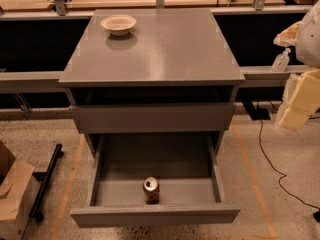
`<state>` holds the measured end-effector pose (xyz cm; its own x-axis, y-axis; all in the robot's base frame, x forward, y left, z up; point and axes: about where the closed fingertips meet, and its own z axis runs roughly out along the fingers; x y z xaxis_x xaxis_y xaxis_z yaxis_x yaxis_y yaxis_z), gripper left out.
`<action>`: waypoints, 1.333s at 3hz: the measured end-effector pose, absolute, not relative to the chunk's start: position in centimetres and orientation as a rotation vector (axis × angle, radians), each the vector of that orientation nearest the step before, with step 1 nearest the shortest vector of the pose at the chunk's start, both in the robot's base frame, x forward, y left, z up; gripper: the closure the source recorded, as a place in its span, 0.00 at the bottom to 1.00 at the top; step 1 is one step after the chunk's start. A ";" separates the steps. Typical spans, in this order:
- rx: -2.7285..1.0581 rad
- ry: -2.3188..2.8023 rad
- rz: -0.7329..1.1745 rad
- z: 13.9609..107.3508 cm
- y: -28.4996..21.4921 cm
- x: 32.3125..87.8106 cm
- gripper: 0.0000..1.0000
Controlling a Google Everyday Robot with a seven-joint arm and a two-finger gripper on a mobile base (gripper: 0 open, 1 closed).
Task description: Pick orange can from middle drawer and place on counter
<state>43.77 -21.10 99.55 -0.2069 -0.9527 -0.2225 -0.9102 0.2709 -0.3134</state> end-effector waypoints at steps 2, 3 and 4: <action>-1.694 2.148 -0.150 95.8 -21.0 43.9 0.00; -1.693 2.145 -0.150 95.6 -21.0 43.9 0.00; -1.729 2.133 -0.167 95.3 -21.0 43.6 0.00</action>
Offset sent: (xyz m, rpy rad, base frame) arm 0.0018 0.0033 -0.0305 -0.0183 -0.0421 0.0054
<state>43.64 -20.98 95.32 -0.1643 -0.9611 -0.2219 -0.9149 0.2326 -0.3300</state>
